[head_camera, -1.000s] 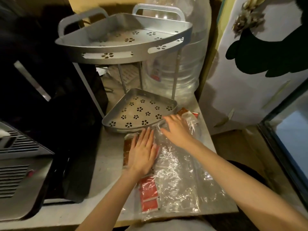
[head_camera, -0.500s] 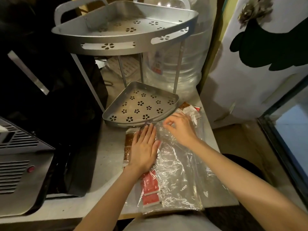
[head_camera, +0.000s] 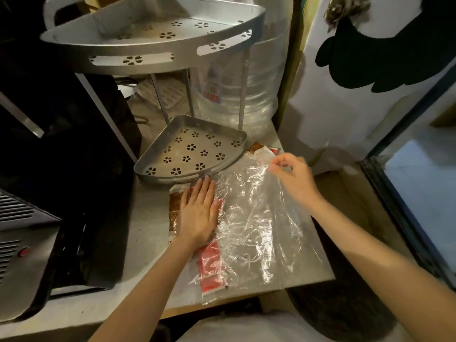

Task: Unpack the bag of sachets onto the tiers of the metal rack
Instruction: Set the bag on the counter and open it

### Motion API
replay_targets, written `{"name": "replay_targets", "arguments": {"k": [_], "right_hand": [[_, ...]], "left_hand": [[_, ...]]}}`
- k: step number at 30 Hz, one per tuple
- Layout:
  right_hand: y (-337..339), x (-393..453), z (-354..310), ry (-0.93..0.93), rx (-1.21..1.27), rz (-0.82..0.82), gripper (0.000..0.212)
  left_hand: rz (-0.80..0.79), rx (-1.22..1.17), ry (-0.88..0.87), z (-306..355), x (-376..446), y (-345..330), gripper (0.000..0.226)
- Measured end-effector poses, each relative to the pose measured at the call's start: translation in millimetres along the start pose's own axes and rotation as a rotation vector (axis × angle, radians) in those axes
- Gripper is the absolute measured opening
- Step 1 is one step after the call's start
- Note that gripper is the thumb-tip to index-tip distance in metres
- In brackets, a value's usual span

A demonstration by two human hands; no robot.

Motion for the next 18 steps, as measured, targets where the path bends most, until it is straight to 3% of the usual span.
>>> {"name": "replay_targets", "arguments": {"k": [4,11,18], "right_hand": [[16,-3,11,-0.017,0.164,0.031,0.018],[27,-9,22,-0.121,0.326,0.158,0.012],[25,-2,28,-0.451,0.868,0.279,0.011]], "left_hand": [[0.020,0.005,0.000,2,-1,1,0.060],[0.048,0.040,0.004,3,-4,2,0.062],[0.047,0.100,-0.008,3,-4,4,0.064]]}}
Point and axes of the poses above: each hand's wrist, its own x-axis towards the middle knuckle, its own y-axis out of the back of the hand, z = x × y, the point moved 1 cm from there along x, towards the middle knuckle
